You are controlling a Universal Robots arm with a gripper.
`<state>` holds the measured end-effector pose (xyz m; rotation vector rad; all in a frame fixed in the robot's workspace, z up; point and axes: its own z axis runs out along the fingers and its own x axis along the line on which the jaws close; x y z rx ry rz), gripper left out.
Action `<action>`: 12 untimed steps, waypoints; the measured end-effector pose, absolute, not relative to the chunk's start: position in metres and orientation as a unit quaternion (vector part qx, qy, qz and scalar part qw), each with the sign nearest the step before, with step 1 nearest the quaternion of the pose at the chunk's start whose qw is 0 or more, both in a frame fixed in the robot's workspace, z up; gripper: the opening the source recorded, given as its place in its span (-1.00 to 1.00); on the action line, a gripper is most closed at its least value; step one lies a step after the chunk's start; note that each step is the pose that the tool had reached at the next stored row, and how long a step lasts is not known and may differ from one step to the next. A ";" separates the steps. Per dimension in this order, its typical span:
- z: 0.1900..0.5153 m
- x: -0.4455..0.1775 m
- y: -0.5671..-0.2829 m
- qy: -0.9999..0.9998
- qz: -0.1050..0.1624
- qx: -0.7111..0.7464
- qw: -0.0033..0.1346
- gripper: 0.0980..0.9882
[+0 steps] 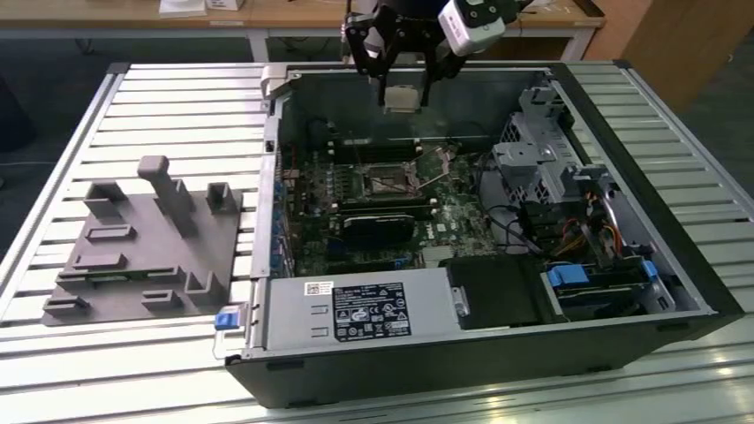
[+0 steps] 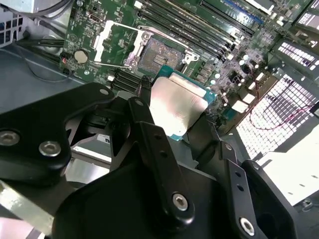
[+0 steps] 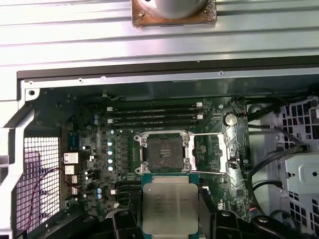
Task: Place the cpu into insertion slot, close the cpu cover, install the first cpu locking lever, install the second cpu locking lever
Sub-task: 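Place the cpu into insertion slot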
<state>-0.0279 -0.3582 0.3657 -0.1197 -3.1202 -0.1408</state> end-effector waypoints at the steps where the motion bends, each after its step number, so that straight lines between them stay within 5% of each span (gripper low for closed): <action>1: 0.366 -0.028 -0.358 -0.998 -0.045 -0.040 0.008 0.00; 12: 0.365 -0.028 -0.358 -0.996 -0.045 -0.074 0.006 0.00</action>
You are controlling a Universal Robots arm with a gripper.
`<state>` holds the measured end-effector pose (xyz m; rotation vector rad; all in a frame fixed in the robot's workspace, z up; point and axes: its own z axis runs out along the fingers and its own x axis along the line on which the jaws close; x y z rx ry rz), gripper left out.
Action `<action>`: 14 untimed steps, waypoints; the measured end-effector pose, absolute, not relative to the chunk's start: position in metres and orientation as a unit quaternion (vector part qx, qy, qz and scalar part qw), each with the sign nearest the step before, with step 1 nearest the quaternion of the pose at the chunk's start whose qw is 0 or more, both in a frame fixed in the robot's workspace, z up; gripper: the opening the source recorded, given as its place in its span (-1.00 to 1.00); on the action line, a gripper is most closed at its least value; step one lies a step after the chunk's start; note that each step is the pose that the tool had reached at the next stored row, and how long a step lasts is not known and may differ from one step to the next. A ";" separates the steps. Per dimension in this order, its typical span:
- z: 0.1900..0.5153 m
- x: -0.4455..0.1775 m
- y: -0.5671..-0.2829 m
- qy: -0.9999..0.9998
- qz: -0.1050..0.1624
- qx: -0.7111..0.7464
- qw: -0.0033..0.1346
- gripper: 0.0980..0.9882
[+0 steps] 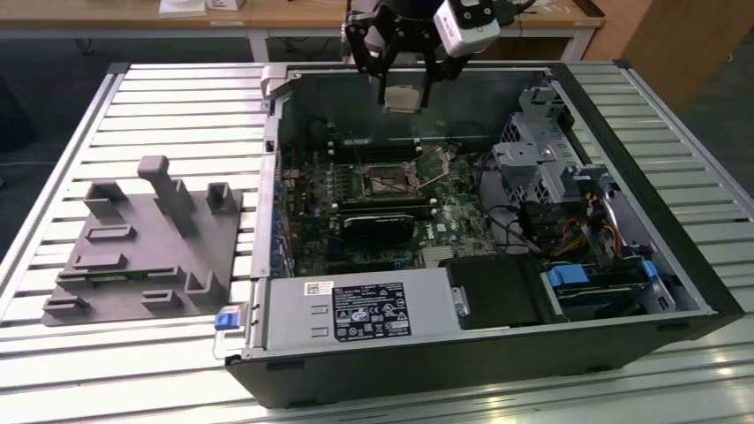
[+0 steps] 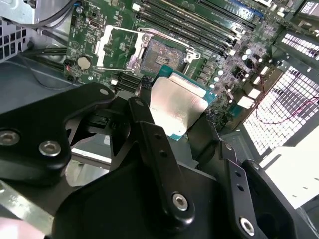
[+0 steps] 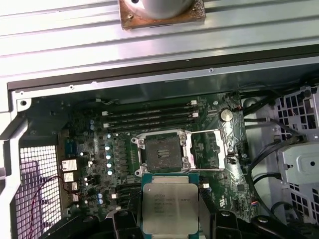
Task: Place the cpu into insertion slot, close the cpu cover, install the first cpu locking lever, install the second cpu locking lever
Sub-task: 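Place the cpu into insertion slot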
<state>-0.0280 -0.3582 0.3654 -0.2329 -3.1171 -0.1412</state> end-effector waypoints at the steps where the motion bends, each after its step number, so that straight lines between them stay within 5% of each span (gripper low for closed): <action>1: 0.365 -0.028 -0.358 -0.996 -0.045 -0.077 0.006 0.00; 14: 0.365 -0.028 -0.358 -0.993 -0.045 -0.109 0.005 0.00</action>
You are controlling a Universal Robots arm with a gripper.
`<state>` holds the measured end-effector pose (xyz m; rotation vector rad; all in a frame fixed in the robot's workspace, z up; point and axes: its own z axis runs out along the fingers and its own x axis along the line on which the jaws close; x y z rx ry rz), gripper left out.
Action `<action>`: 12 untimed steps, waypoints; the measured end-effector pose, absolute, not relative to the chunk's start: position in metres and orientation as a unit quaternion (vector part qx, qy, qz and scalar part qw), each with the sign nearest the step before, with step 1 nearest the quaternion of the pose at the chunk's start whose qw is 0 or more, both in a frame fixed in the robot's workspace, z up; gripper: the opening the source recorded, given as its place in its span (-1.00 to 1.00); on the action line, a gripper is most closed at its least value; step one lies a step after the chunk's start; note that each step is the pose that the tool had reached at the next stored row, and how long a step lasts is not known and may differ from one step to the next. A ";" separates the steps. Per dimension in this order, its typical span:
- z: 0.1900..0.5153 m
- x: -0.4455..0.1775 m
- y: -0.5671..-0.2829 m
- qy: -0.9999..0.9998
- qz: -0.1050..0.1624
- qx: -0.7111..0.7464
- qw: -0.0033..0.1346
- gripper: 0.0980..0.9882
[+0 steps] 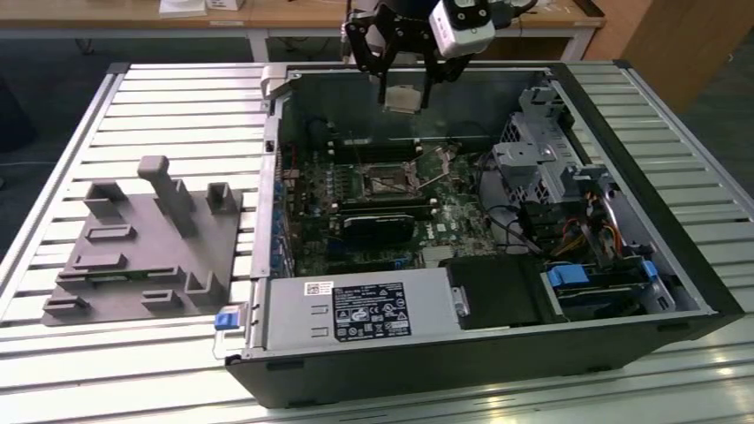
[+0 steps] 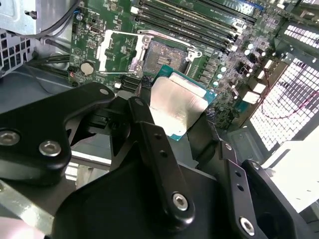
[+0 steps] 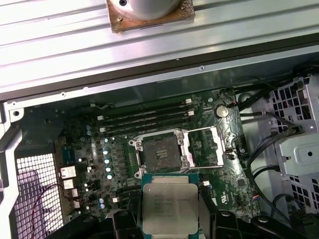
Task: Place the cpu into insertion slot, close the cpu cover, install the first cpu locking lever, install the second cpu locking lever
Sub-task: 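Place the cpu into insertion slot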
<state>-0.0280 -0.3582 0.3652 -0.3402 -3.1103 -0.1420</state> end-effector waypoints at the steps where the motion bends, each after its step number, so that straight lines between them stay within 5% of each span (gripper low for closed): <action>1: 0.365 -0.028 -0.358 -0.993 -0.045 -0.111 0.005 0.00; 12: 0.365 -0.028 -0.358 -0.988 -0.045 -0.149 0.003 0.00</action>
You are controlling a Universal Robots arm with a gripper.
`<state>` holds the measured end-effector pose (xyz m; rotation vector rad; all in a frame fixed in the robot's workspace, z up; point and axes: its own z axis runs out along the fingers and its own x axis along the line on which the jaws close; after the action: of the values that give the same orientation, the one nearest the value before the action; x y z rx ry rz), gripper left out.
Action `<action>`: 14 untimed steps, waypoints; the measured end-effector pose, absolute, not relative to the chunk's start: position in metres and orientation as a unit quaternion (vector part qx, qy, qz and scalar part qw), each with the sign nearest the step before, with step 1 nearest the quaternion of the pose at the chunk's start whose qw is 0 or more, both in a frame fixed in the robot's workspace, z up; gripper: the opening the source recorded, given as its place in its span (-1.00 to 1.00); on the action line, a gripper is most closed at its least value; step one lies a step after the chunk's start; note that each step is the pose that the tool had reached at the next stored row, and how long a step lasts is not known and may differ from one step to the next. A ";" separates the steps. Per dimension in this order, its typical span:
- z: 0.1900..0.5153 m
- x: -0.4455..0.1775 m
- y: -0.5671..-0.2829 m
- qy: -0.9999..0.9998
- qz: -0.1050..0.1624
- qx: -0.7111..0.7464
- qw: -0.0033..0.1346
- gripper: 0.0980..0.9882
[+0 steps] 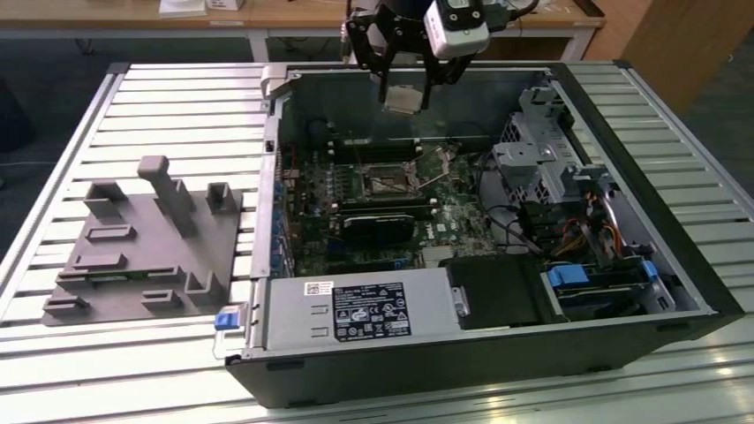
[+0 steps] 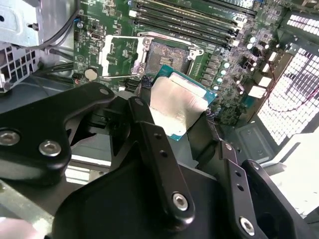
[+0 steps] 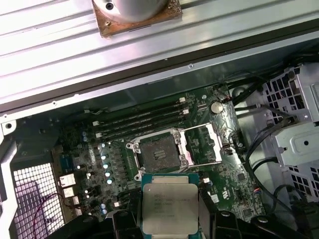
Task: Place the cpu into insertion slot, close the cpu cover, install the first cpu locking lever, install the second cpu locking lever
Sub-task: 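Place the cpu into insertion slot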
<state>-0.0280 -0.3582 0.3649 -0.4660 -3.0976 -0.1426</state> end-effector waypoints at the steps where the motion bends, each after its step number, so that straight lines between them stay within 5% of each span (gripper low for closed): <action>1: 0.365 -0.028 -0.358 -0.987 -0.045 -0.152 0.003 0.00; 14: 0.364 -0.028 -0.358 -0.979 -0.046 -0.200 0.000 0.00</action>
<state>-0.0280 -0.3582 0.3643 -0.6296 -3.0735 -0.1432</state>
